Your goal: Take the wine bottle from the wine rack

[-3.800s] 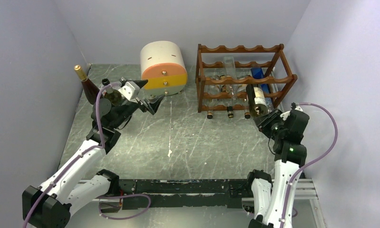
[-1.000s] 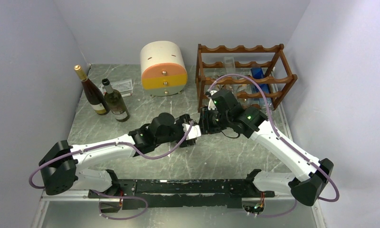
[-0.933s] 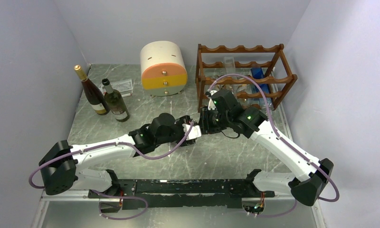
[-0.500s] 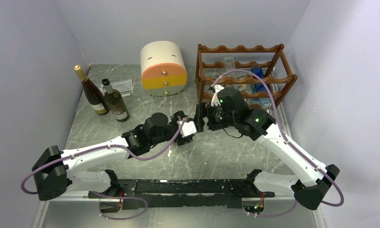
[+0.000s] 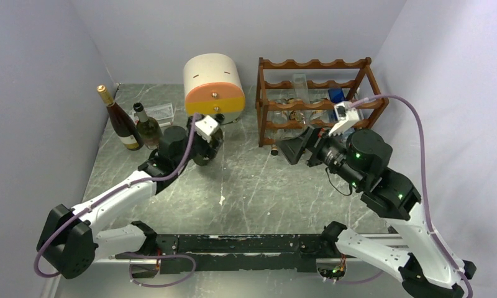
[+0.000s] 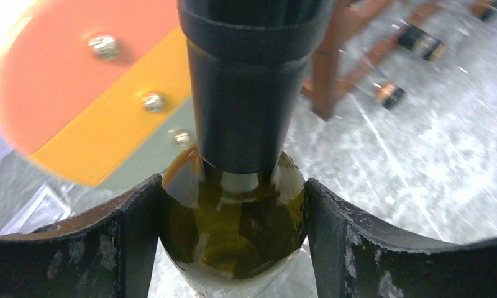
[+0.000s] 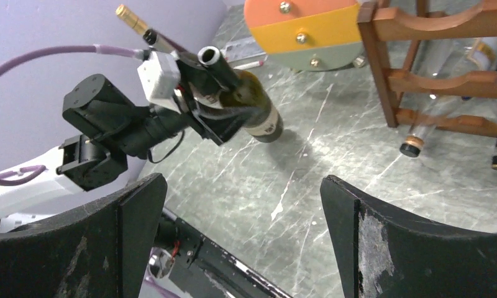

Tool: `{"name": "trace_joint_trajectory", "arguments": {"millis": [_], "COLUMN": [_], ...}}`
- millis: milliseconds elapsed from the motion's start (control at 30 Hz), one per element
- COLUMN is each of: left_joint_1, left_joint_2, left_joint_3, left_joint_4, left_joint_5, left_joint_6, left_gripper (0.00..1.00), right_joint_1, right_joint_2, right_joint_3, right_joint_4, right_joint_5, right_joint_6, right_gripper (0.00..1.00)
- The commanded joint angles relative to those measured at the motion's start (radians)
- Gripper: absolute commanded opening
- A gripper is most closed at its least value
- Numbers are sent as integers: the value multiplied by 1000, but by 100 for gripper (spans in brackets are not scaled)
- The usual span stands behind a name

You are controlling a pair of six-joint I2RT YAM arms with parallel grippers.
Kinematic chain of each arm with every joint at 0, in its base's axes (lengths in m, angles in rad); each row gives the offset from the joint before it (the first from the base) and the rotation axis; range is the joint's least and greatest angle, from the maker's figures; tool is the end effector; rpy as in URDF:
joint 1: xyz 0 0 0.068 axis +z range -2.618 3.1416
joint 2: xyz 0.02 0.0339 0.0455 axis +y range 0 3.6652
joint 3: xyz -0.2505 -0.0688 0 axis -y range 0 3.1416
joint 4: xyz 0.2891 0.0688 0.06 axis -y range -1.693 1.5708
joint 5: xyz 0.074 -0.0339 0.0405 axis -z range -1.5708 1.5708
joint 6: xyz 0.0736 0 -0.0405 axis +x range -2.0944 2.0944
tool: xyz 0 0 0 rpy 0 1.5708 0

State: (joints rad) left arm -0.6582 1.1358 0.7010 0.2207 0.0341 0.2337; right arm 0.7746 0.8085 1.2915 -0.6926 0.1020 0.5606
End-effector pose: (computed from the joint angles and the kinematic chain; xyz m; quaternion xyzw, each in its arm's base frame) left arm 0.2723 -0.2137 0.2420 0.3454 0.6977 -0.1451 0.6105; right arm 0.1619 0.1479 0.4514 -0.0510 0.7752 0.3580 0.5180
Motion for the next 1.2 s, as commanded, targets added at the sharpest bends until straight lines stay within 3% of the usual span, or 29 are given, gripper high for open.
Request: {"name": "trace_joint_trajectory", "arguments": {"millis": [0, 333, 533, 800, 900, 1167], "left_joint_1": [118, 347, 412, 419, 419, 418], "left_joint_2": [-37, -13, 15, 50, 52, 54], "left_joint_3": [9, -84, -126, -158, -179, -150], "left_joint_4": [193, 389, 482, 565, 600, 520], "left_joint_5": [-54, 5, 30, 53, 32, -30], "left_joint_6": [-129, -314, -359, -364, -350, -363], "left_gripper": [7, 7, 7, 7, 15, 55], "right_joint_1": [6, 7, 6, 6, 7, 7], "right_joint_2": [-20, -37, -52, -104, -112, -109], "right_joint_3": [-44, -78, -88, -86, -92, -96], "right_joint_4": [-33, -26, -49, -87, -99, -110], "right_joint_5": [119, 110, 117, 153, 162, 163], "right_joint_6": [24, 25, 28, 38, 36, 40], "right_gripper": [100, 100, 100, 100, 100, 100]}}
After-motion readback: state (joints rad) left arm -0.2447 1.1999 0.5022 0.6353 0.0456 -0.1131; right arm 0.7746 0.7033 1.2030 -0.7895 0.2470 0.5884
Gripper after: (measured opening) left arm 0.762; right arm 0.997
